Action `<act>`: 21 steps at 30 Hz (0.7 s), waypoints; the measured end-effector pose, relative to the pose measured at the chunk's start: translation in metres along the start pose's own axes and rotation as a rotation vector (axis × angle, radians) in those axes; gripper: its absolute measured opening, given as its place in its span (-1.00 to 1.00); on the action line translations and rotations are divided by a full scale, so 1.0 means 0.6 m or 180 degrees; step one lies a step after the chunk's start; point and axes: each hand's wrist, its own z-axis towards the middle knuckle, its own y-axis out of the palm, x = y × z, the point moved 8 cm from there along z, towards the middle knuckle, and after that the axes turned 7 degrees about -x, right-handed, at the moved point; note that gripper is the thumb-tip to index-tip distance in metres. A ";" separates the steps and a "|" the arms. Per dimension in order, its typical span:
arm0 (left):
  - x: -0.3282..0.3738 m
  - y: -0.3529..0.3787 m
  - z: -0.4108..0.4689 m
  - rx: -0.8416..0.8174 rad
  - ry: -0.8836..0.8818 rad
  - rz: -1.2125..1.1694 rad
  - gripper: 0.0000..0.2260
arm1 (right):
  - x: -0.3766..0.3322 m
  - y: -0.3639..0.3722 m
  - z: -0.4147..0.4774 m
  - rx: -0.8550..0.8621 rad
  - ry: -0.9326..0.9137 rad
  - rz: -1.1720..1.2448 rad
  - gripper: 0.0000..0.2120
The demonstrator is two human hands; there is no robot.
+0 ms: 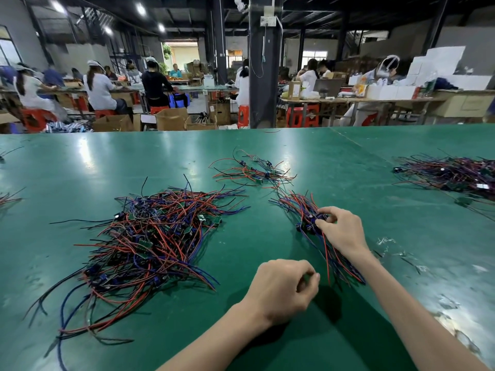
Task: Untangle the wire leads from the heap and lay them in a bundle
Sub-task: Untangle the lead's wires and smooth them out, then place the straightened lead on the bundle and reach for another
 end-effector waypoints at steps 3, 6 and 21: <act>-0.027 -0.031 0.007 0.0454 -0.0258 0.0494 -0.78 | -0.006 0.001 -0.004 0.0013 -0.0085 -0.0262 -0.75; -0.094 -0.074 0.015 0.0502 -0.1058 0.1264 -0.84 | -0.015 0.008 -0.011 -0.0066 -0.0166 -0.0495 -0.68; -0.249 -0.138 -0.023 -0.0190 -0.2565 0.2132 -0.88 | -0.100 0.046 -0.065 -0.0120 -0.0907 -0.0458 -0.76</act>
